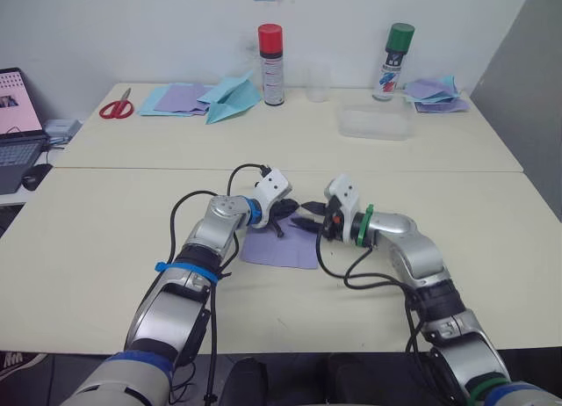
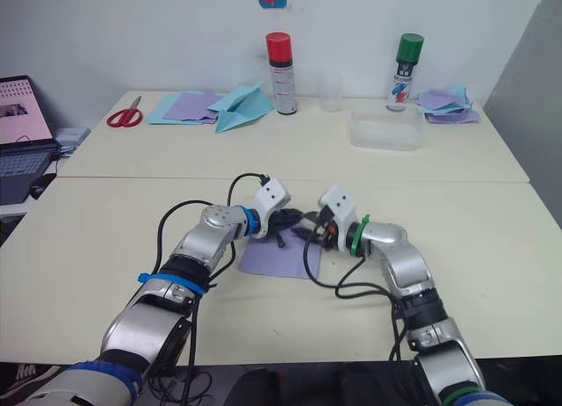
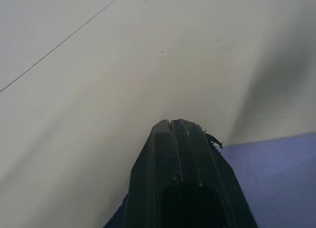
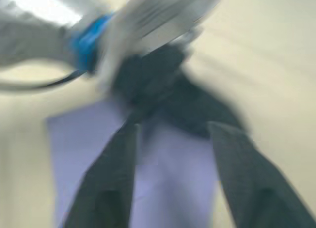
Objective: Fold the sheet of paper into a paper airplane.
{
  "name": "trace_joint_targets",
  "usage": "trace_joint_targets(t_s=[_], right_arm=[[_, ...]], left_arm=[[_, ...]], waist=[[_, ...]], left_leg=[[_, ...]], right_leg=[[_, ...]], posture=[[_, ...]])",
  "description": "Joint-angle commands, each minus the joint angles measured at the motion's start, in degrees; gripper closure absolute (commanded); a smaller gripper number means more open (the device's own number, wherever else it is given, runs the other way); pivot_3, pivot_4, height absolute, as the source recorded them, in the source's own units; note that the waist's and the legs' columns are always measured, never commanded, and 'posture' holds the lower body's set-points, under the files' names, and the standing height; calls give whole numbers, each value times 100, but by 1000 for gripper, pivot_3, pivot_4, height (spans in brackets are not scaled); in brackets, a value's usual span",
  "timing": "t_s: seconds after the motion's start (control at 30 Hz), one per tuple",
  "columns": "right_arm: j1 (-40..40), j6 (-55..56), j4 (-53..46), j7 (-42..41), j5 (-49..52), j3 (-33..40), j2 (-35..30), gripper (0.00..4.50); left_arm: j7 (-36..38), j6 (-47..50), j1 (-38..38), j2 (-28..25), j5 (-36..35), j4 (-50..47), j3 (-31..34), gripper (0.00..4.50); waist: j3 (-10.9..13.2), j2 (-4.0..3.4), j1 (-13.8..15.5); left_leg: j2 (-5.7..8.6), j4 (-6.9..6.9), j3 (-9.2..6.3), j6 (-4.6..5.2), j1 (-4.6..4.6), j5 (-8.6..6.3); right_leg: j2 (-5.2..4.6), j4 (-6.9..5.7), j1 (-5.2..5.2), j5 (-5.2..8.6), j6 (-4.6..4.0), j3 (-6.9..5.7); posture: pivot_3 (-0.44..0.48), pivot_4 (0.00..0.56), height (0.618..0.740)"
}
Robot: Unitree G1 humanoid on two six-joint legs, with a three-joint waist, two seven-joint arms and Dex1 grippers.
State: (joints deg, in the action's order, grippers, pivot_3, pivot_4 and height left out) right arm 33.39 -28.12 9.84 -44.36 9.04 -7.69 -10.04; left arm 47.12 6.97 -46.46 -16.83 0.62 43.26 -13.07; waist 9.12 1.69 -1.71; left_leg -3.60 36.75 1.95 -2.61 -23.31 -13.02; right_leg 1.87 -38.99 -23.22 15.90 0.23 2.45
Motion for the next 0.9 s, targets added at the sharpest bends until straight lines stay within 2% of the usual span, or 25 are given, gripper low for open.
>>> trace_joint_targets(t_s=[0.03, 0.1, 0.13, 0.27, 0.33, 0.63, 0.7, 0.9], right_arm=[[147, 137, 399, 341, -11, 48, 168, 3567], [178, 215, 814, 479, -281, -178, 156, 4275], [183, 249, 998, 517, -400, -289, 146, 4492], [178, 259, 1260, 654, -616, -490, 107, 4492], [29, 93, 1089, 646, -709, -607, -28, 4492], [-930, -405, -655, 102, -573, -938, -889, 4492], [-1097, -185, -971, 88, -547, -892, -997, 4492], [-989, 789, -1051, 685, -278, -325, -382, 4492]], left_arm=[[176, 49, 212, 11, 163, 76, -161, 4500], [161, 38, 214, 9, 188, 82, -167, 4500], [164, 17, 213, 6, 217, 83, -190, 4500], [201, 5, 257, 14, 240, 29, -208, 4500], [207, 27, 285, 31, 247, -13, -213, 4500], [215, 30, 419, 79, 264, -130, -214, 4500], [221, 40, 456, 84, 260, -180, -213, 4500], [222, 53, 532, 64, 242, -280, -194, 4500]], waist=[[0, 0, -1], [0, 0, -2], [0, 0, 0], [-2, 0, -9], [-5, -3, -11], [-30, -4, 19], [-35, -1, 20], [-35, -1, 3]], left_leg=[[0, 0, 0, 0, 0, 0], [0, -2, 0, 0, -1, 0], [1, -2, 1, 0, -2, 0], [1, -1, 3, 0, -4, 0], [0, -1, 1, 1, -2, 0], [3, 1, 0, 0, -3, -1], [3, 0, -3, 0, -2, -1], [1, 0, -3, 1, 0, 0]], right_leg=[[0, 0, 0, 0, 0, 0], [0, 0, -1, 0, 0, 1], [0, 0, -2, 0, 0, 1], [-1, 1, -3, 0, 0, 5], [-1, -2, -3, 0, 0, 1], [-2, 2, 3, 1, 2, 0], [-2, 2, 4, 2, 2, -4], [2, 0, 2, 1, 2, -4]], posture=[[0, 150, 740], [0, 150, 740], [0, 150, 740], [0, 150, 740], [0, 150, 740], [0, 150, 740], [0, 150, 740], [0, 150, 740]])
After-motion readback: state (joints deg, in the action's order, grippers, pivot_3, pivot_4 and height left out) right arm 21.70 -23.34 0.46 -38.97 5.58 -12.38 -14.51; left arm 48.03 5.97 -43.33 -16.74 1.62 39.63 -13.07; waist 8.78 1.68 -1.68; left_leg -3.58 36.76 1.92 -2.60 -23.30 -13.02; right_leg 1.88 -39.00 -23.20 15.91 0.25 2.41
